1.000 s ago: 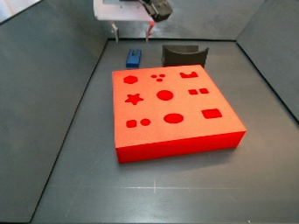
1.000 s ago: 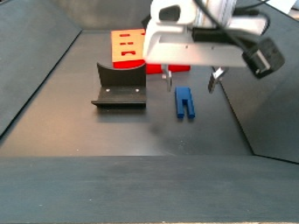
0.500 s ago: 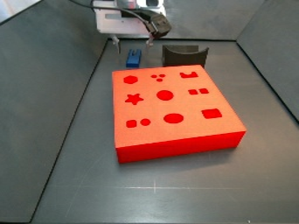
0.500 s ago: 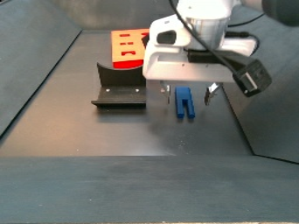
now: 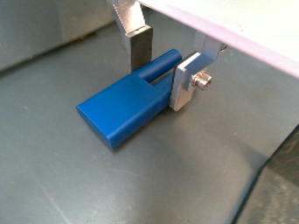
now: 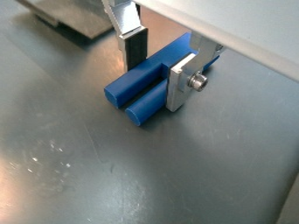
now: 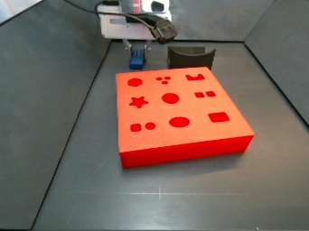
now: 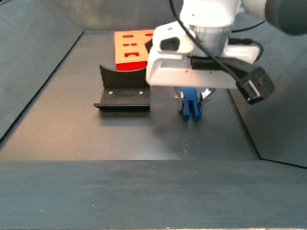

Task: Pick up the square-circle object. Move up. Rotate the square-circle object. Place the square-circle object on the fixture. Regrasp the square-circle object. Move to above the board. Insert the square-circle object.
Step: Move up, then place the square-circle object on the fixture.

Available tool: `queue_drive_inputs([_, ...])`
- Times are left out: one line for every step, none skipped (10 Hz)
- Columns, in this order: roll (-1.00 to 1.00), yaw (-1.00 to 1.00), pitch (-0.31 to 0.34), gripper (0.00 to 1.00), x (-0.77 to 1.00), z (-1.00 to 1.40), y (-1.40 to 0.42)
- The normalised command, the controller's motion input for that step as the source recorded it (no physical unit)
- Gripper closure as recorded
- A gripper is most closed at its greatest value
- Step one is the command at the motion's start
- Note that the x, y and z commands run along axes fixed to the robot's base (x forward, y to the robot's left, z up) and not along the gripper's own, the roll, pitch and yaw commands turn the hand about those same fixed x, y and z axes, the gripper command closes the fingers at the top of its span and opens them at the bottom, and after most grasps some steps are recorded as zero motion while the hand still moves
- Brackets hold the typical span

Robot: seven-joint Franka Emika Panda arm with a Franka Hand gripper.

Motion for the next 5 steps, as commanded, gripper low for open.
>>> queue_drive_inputs([0.01, -0.01, 0.024, 1.00, -0.03, 0.69, 0.00])
queue_drive_inputs([0.02, -0.01, 0.036, 1.00, -0.02, 0.56, 0.00])
queue_drive_inputs([0.03, -0.02, 0.050, 1.00, -0.02, 0.42, 0.01])
queue_drive_inputs([0.04, -0.02, 0.058, 1.00, -0.01, 0.27, 0.00])
queue_drive_inputs([0.00, 0.00, 0.000, 1.00, 0.00, 1.00, 0.00])
